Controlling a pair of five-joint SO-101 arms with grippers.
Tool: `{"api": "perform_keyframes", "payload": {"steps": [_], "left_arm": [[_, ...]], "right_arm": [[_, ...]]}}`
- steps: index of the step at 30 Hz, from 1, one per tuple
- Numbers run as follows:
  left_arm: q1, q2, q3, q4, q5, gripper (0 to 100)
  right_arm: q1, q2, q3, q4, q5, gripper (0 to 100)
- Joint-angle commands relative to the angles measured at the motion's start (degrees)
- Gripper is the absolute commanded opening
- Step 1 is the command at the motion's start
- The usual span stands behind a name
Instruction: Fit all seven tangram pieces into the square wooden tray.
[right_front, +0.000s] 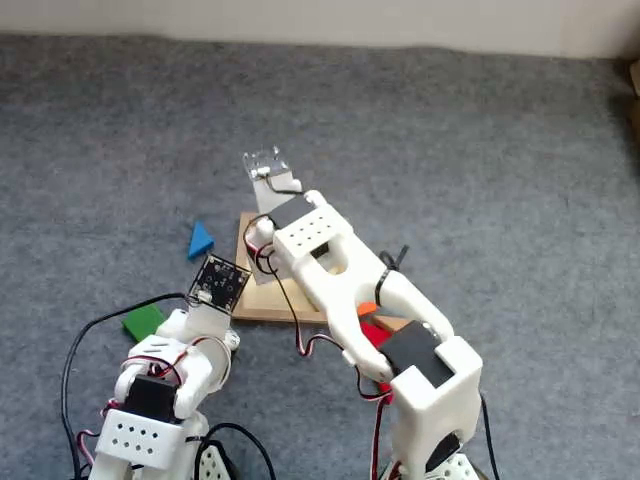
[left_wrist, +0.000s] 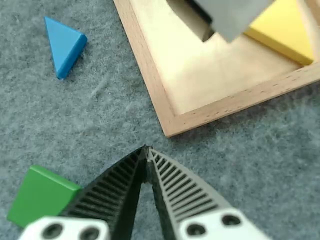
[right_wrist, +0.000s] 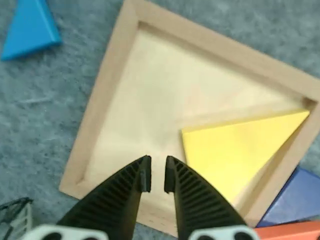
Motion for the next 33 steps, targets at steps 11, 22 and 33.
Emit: {"api": "perform_keyframes", "payload": {"steps": [11,22,33], "left_arm": [[-0.2,-0.5,1.6,0.0,-0.4,1],[-0.2,-0.5,1.6,0.0,-0.4,1],[-0.2,-0.5,1.6,0.0,-0.4,1]], "right_arm": [[9.1,-2.6,5.7,9.1,6.7,5.6],[9.4,-25.7,4.4,19.3,6.7,5.6],[9.4,-36.9,22.2,23.9,6.7,16.2]]}}
